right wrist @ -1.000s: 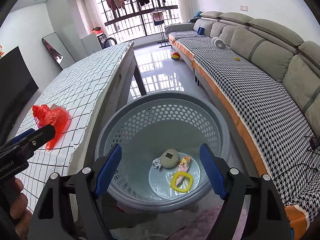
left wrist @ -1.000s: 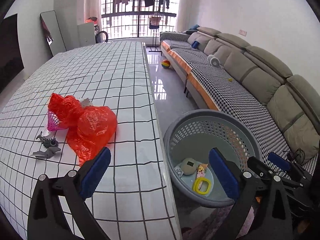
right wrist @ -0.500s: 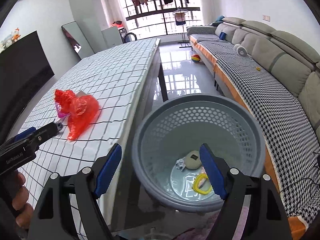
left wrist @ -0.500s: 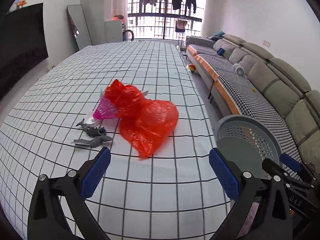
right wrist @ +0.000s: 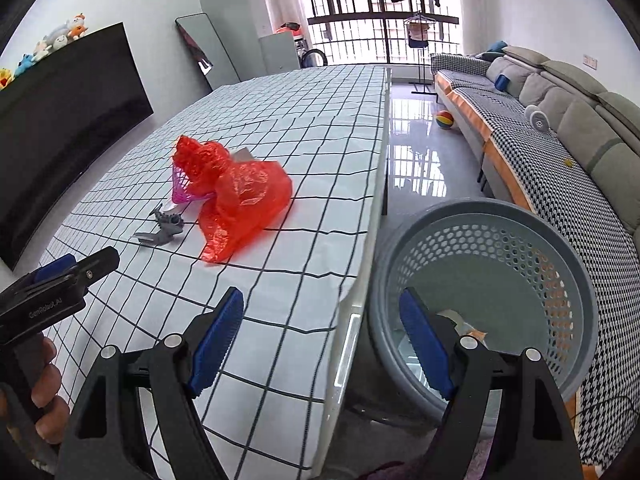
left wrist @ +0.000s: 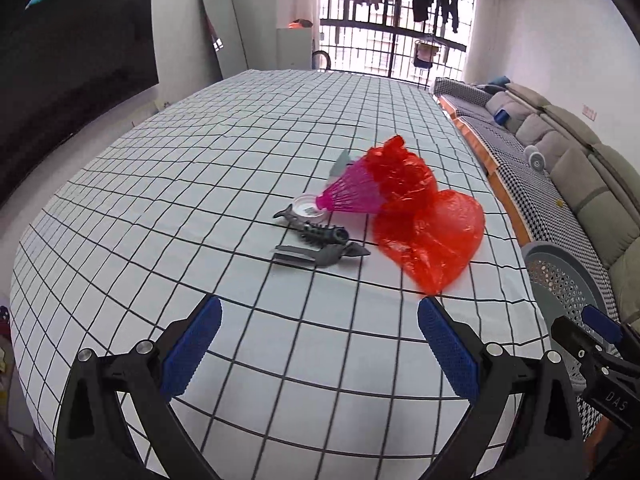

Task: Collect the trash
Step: 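Move both grippers back over the table, right gripper toward the red bag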

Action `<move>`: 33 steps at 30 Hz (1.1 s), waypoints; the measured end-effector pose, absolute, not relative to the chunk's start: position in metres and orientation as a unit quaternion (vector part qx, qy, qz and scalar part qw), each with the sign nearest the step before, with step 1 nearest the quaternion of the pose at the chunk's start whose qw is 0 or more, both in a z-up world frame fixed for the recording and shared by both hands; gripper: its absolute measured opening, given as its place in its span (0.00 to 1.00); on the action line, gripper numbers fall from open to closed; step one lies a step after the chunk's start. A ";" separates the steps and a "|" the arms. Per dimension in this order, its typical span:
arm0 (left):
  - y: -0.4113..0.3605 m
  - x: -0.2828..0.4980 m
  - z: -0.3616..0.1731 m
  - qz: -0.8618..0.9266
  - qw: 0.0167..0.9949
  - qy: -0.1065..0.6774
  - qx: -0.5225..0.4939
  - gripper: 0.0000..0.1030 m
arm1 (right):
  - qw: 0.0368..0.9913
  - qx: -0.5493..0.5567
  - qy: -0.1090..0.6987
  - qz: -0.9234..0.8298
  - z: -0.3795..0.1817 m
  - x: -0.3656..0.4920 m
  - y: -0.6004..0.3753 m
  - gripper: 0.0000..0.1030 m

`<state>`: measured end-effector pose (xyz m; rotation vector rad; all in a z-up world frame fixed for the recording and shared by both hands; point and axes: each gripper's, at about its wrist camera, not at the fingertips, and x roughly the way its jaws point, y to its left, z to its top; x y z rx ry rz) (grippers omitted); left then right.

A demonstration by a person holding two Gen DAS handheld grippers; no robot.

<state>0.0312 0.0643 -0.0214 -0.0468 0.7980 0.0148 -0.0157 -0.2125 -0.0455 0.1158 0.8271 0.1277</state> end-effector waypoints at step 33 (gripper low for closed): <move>0.106 0.071 -0.035 0.037 0.912 0.407 -0.044 0.94 | 0.916 -0.016 0.389 0.098 -0.032 0.110 -0.135 0.74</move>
